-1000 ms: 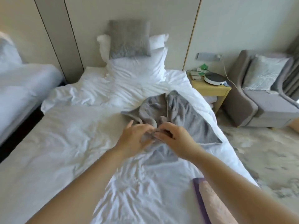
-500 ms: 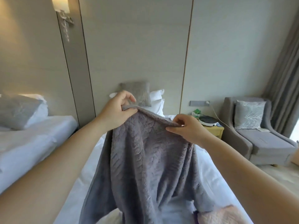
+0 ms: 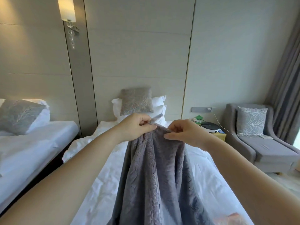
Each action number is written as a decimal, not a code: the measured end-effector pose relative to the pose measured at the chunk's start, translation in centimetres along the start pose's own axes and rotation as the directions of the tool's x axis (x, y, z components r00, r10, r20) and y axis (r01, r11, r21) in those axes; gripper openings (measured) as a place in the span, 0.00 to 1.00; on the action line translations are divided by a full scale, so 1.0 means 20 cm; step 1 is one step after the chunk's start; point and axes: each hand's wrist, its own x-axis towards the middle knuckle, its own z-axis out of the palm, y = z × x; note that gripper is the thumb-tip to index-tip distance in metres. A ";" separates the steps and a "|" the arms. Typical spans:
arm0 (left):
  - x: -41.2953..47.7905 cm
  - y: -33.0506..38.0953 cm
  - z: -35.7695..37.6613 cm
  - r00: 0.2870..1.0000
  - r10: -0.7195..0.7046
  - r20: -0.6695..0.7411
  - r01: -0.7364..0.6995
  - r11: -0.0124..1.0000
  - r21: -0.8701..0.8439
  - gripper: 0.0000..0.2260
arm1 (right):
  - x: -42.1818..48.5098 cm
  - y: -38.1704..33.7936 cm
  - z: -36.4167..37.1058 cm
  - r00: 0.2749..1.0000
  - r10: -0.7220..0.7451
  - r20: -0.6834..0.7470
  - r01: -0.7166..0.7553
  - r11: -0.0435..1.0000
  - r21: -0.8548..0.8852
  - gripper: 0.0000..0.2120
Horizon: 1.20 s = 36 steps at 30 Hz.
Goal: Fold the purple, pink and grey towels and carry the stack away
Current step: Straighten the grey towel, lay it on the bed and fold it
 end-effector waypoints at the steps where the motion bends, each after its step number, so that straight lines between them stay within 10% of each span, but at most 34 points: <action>1: 0.02 -0.01 -0.01 0.999 -0.004 -0.042 0.007 0.998 0.057 0.15 | 0.00 0.02 0.01 1.000 0.017 -0.020 -0.016 1.000 0.021 0.11; 7: 0.12 -0.04 -0.03 0.956 -0.167 -0.242 0.199 0.973 0.115 0.16 | 0.03 -0.02 0.08 0.964 -0.055 -0.261 0.111 0.972 0.205 0.05; 12: 0.16 0.00 -0.03 0.924 -0.353 -0.144 0.259 0.859 -0.443 0.07 | 0.04 -0.08 0.18 0.919 -0.141 -0.367 0.220 0.958 0.183 0.05; 17: 0.19 0.08 -0.06 0.923 -0.303 -0.236 0.091 0.769 -0.633 0.11 | 0.07 -0.10 0.24 0.917 -0.143 -0.372 0.189 0.978 0.089 0.11; 28: 0.26 0.20 -0.07 0.866 -0.124 -0.484 -0.130 0.880 -0.458 0.06 | 0.12 -0.10 0.30 0.896 -0.127 -0.426 0.056 0.983 -0.175 0.06; 36: 0.29 0.27 -0.23 0.770 -0.118 -0.627 -0.259 0.840 -0.477 0.07 | 0.07 0.03 0.33 0.961 -0.045 -0.272 0.045 0.999 -0.005 0.08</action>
